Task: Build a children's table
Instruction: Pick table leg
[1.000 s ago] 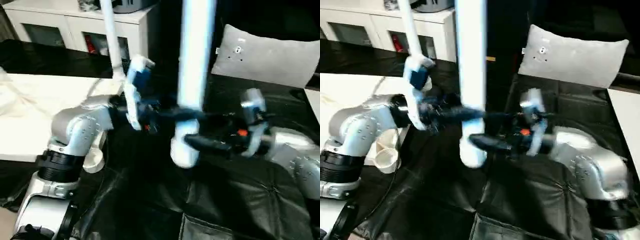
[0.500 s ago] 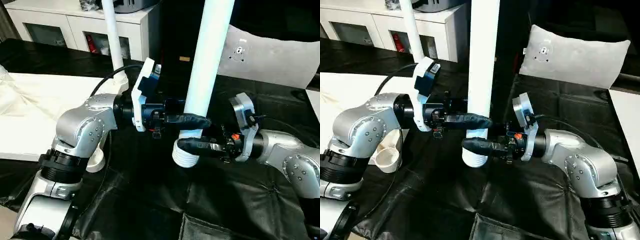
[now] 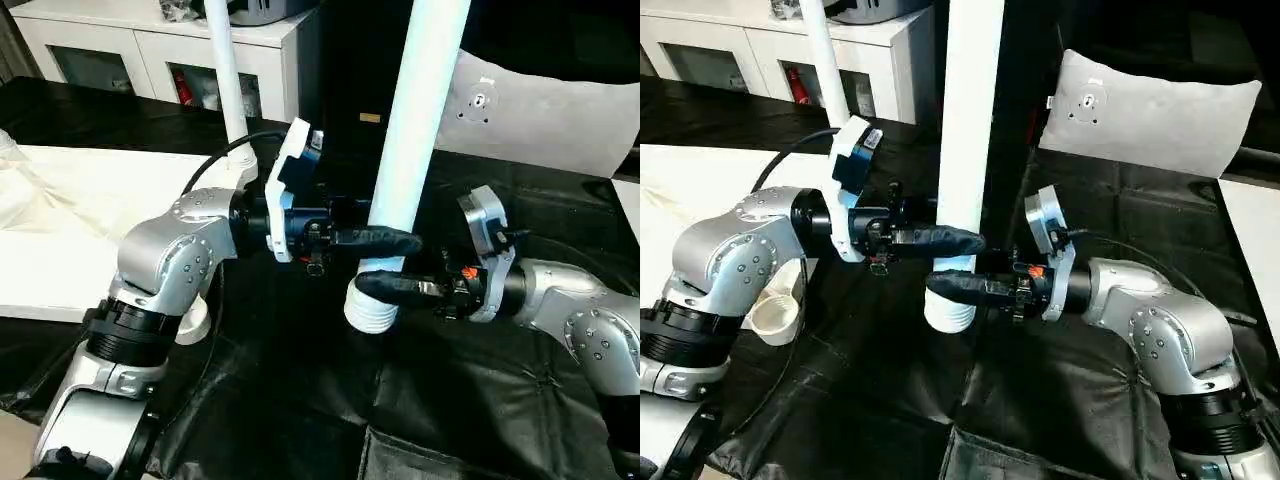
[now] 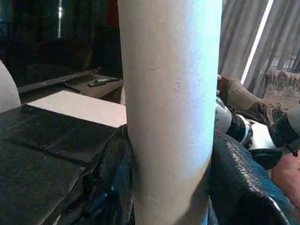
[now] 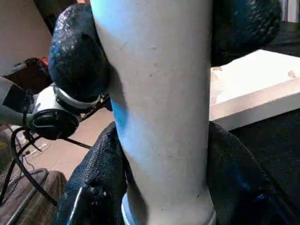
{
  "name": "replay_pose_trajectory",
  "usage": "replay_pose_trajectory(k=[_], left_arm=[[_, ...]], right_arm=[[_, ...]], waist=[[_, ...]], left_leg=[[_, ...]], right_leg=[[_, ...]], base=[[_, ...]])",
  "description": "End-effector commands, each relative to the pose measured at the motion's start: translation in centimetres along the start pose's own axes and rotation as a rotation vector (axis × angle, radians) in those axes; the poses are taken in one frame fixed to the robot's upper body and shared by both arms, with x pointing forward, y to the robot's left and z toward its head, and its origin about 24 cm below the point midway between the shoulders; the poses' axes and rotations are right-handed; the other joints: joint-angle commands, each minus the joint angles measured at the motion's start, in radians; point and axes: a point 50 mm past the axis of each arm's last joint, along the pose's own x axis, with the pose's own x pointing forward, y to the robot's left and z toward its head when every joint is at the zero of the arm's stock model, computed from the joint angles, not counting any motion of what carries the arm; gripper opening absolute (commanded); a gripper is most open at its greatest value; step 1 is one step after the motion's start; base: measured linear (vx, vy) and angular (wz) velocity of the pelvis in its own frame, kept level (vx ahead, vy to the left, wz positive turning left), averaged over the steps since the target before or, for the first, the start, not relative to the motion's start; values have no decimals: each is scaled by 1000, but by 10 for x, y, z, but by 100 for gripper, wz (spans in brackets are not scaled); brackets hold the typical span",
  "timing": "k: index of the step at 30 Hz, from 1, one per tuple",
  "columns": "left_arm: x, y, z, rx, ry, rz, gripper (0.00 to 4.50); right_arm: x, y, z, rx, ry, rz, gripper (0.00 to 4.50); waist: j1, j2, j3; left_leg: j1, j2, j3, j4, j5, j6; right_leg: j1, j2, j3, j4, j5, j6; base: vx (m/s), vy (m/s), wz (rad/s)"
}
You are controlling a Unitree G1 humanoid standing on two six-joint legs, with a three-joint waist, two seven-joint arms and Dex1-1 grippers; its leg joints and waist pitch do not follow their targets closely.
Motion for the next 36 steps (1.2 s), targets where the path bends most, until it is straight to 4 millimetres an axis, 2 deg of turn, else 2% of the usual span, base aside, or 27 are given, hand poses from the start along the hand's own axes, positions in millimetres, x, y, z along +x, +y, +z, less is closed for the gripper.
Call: replay_pose_trajectory(k=[1, 4, 6, 9, 11, 12, 15, 17, 19, 20, 21, 22, 27, 30, 31, 32, 33, 35, 36], left_arm=[[-1, 1, 5, 41, -5, 33, 197], [-2, 0, 3, 33, -8, 38, 197], [-3, 1, 3, 19, -18, 77, 267], [-4, 0, 2, 13, -16, 70, 269], [-5, 0, 1, 9, -12, 70, 301], [-6, 0, 0, 6, -12, 69, 309], [-8, -1, -3, 0, 0, 74, 322], [-9, 0, -4, 2, 2, 87, 348], [-10, 0, -6, 16, 10, 115, 368], [-11, 3, -7, 40, 11, 167, 368], [-12, 7, -10, 55, 5, 247, 382], [-12, 9, -11, 63, -3, 276, 397], [-2, 13, -15, 96, -78, 445, 398], [2, 16, -16, 109, -100, 526, 398], [4, 17, -16, 114, -106, 553, 398], [5, 20, -16, 137, -110, 597, 365], [7, 21, -16, 152, -111, 617, 346], [10, 21, -17, 175, -118, 653, 346], [10, 21, -17, 175, -118, 653, 346]], right_arm=[[6, 4, 1, -10, 3, 18, 199], [6, 3, -1, -13, 1, 8, 198], [8, 0, -3, -33, 6, -40, 198], [10, -1, -5, -41, 3, -59, 197], [11, -1, -6, -47, 4, -74, 194], [12, -2, -6, -50, 4, -80, 194], [12, -5, -7, -67, 6, -121, 194], [13, -7, -7, -85, 2, -149, 194], [15, -11, -6, -116, -25, -217, 194], [17, -15, -4, -127, -56, -276, 194], [21, -19, -2, -145, -95, -347, 194], [22, -21, -2, -164, -106, -383, 194], [32, -26, -4, -191, -156, -522, 194], [36, -28, -2, -231, -179, -590, 194], [37, -28, -2, -234, -186, -601, 194], [38, -30, -2, -238, -201, -628, 194], [38, -31, -1, -237, -212, -647, 194], [39, -33, -1, -244, -229, -692, 194], [39, -33, -1, -244, -229, -692, 194]], waist=[[5, -7, -76], [5, -10, -76], [5, -9, -77], [4, -6, -77], [3, -7, -77], [3, -4, -75], [3, -5, -76], [1, -5, -76], [-2, -5, -75], [-1, -4, -76], [-5, -3, -74], [-5, -2, -76], [-8, 0, -75], [-8, -6, -73], [-8, -5, -72], [-8, -11, -72], [-9, -11, -72], [-10, -10, -72], [-11, -13, -73]], left_leg=[[-10, 51, -10, -61, -1, 56], [-10, 50, -9, -61, -1, 57], [-11, 52, -10, -60, 3, 52], [-9, 51, -10, -61, 0, 49], [-9, 53, -10, -62, -1, 47], [-8, 53, -10, -62, -7, 46], [-9, 52, -10, -63, -10, 41], [-8, 52, -10, -63, -13, 39], [-10, 54, -11, -64, -12, 32], [-8, 53, -10, -64, -13, 32], [-10, 54, -11, -65, -19, 24], [-8, 53, -11, -65, -25, 16], [-6, 55, -10, -68, -41, 7], [-9, 54, -10, -70, -46, 12], [-10, 53, -10, -70, -48, 12], [-10, 53, -10, -70, -48, 14], [-11, 52, -9, -69, -47, 16], [-12, 52, -10, -71, -44, 18], [-12, 52, -10, -70, -43, 20]], right_leg=[[70, -89, 59, -73, -223, -127], [71, -91, 59, -74, -235, -125], [70, -91, 59, -72, -231, -122], [69, -90, 59, -73, -233, -122], [69, -90, 59, -72, -227, -124], [67, -90, 59, -73, -229, -123], [69, -90, 60, -72, -227, -121], [68, -90, 60, -71, -227, -120], [67, -91, 60, -71, -222, -120], [68, -91, 59, -71, -222, -119], [65, -91, 59, -74, -227, -118], [67, -93, 59, -73, -235, -115], [65, -92, 60, -76, -242, -106], [67, -92, 60, -79, -255, -88], [67, -92, 60, -79, -263, -83], [67, -92, 60, -81, -272, -75], [65, -92, 60, -82, -282, -66], [65, -91, 60, -83, -283, -59], [66, -91, 60, -81, -280, -55]], base=[[0, 0, 0], [0, 0, 0], [0, 0, 0], [0, 0, 0], [0, 0, 0], [0, 0, 0], [0, 0, 0], [0, 0, 0], [0, 0, 0], [0, 0, 0], [0, 0, 0], [0, 0, 0], [0, 0, 0], [0, 0, 0], [0, 0, 0], [0, 0, 0], [0, 0, 0], [0, 0, 0], [0, 0, 0]])
